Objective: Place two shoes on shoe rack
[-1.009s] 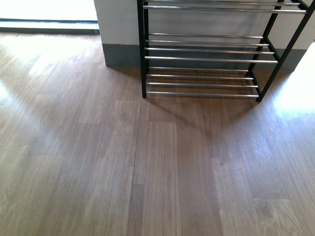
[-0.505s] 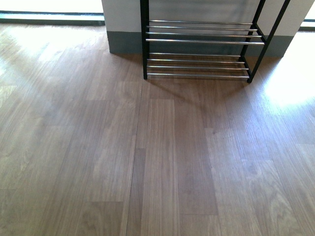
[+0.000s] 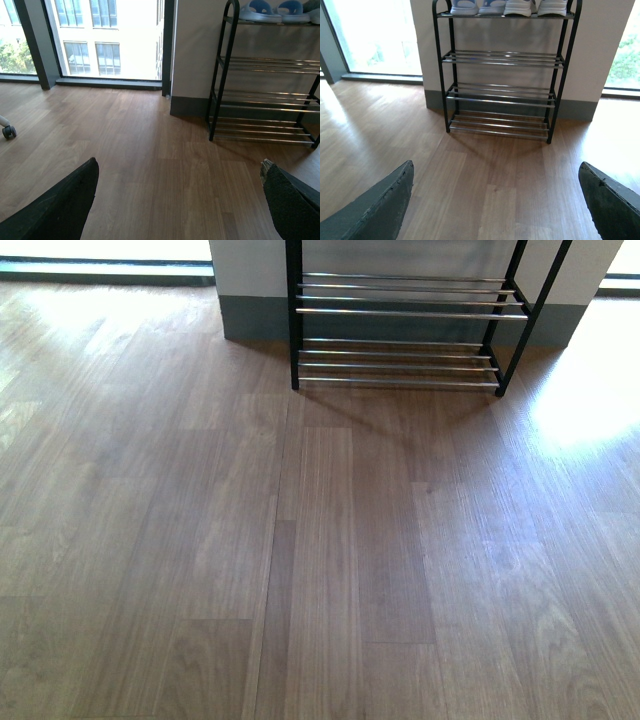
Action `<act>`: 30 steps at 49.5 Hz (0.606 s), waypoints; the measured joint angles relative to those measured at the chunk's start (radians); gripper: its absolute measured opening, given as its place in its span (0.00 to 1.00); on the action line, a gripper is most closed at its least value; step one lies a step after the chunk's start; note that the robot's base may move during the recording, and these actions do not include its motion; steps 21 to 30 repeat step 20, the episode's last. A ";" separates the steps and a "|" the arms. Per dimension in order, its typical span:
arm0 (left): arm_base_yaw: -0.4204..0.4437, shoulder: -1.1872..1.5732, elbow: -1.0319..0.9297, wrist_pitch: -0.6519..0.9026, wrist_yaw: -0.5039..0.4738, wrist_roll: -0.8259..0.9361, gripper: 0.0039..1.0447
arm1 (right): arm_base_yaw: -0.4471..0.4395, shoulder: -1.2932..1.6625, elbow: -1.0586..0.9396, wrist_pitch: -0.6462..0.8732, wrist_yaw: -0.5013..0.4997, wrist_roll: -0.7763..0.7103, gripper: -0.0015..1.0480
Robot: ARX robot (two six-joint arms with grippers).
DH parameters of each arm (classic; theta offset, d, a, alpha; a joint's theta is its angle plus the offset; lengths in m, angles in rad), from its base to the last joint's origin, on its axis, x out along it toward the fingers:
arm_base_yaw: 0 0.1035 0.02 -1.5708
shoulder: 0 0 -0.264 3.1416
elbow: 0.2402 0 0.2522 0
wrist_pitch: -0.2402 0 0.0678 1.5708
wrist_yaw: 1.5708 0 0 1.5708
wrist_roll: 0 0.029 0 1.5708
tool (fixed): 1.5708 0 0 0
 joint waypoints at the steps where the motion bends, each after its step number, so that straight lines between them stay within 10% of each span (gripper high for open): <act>1: 0.000 0.000 0.000 0.000 0.000 0.000 0.91 | 0.000 0.000 0.000 0.000 0.000 0.000 0.91; 30: 0.000 0.000 0.000 0.000 0.000 0.000 0.91 | 0.000 0.000 0.000 0.000 0.000 0.000 0.91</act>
